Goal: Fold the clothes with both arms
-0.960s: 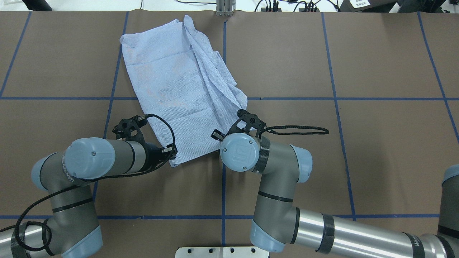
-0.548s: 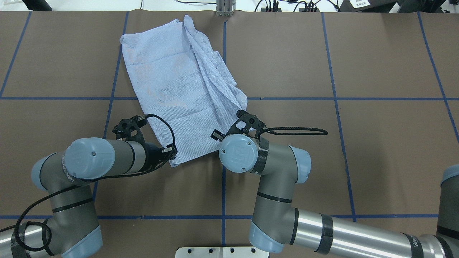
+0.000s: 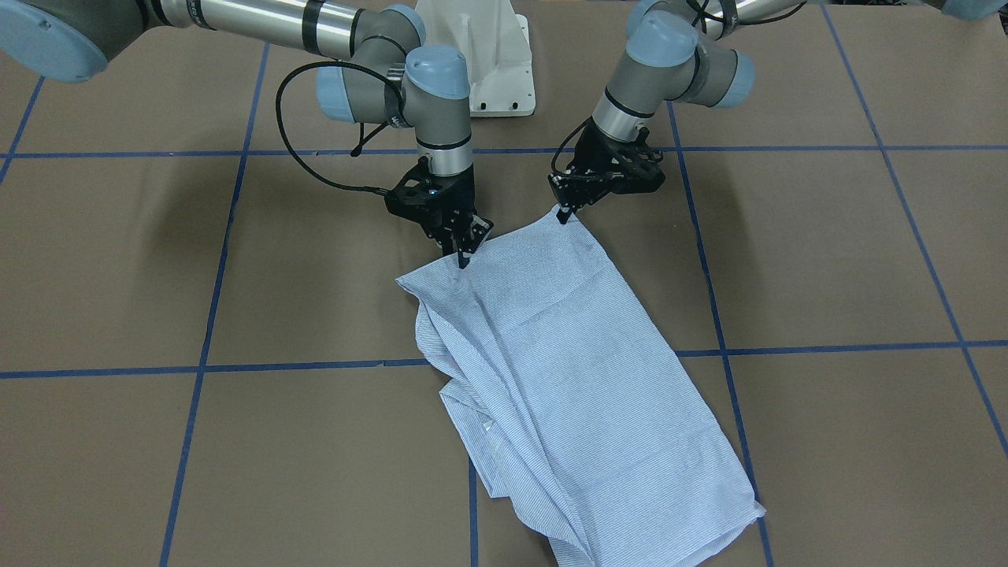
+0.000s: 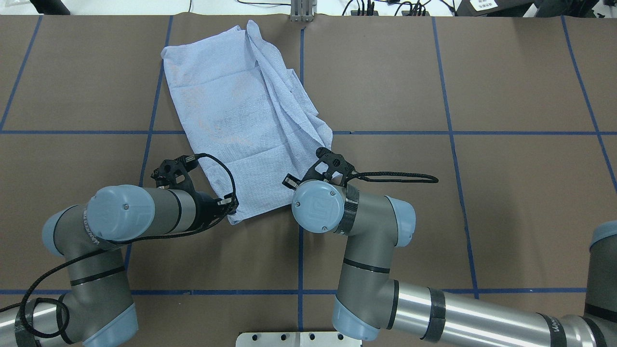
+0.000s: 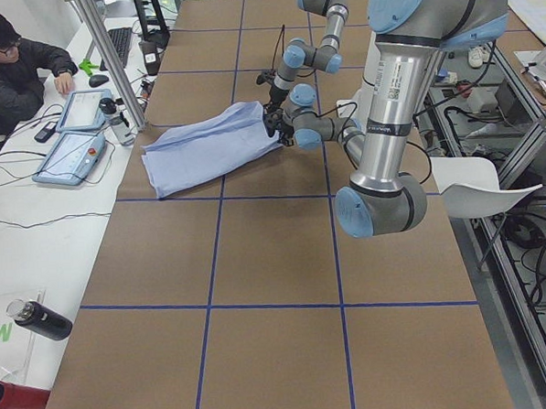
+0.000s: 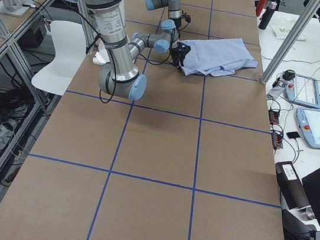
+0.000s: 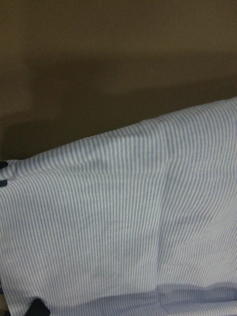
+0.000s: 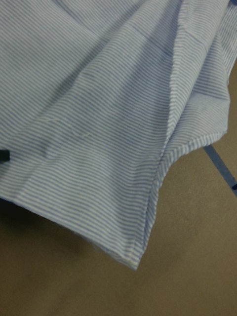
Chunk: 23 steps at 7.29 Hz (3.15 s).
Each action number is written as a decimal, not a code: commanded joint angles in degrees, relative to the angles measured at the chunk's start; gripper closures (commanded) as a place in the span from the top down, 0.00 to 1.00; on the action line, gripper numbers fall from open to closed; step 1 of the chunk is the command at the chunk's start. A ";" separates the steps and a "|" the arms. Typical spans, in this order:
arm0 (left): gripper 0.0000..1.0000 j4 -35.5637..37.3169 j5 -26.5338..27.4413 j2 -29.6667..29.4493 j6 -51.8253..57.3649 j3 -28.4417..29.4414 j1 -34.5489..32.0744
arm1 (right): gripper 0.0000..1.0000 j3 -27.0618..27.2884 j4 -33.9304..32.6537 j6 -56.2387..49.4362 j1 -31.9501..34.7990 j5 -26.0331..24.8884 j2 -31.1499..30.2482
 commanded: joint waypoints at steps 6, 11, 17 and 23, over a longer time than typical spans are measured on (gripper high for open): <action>0.00 0.00 -3.05 -0.09 0.00 -3.73 0.26 | 0.00 18.36 -0.54 -1.14 -0.34 0.53 -11.76; 0.00 0.96 -9.92 0.43 -0.79 -13.56 0.79 | 0.00 36.86 -13.94 2.29 -14.23 -9.49 -17.26; 0.00 16.33 -13.54 -2.27 1.91 -17.30 -5.69 | 0.00 31.85 -23.84 -3.24 -3.38 -5.91 -3.94; 0.00 20.22 -13.62 -13.45 22.72 2.56 -19.67 | 0.00 0.63 -11.21 -15.35 10.18 -0.27 10.85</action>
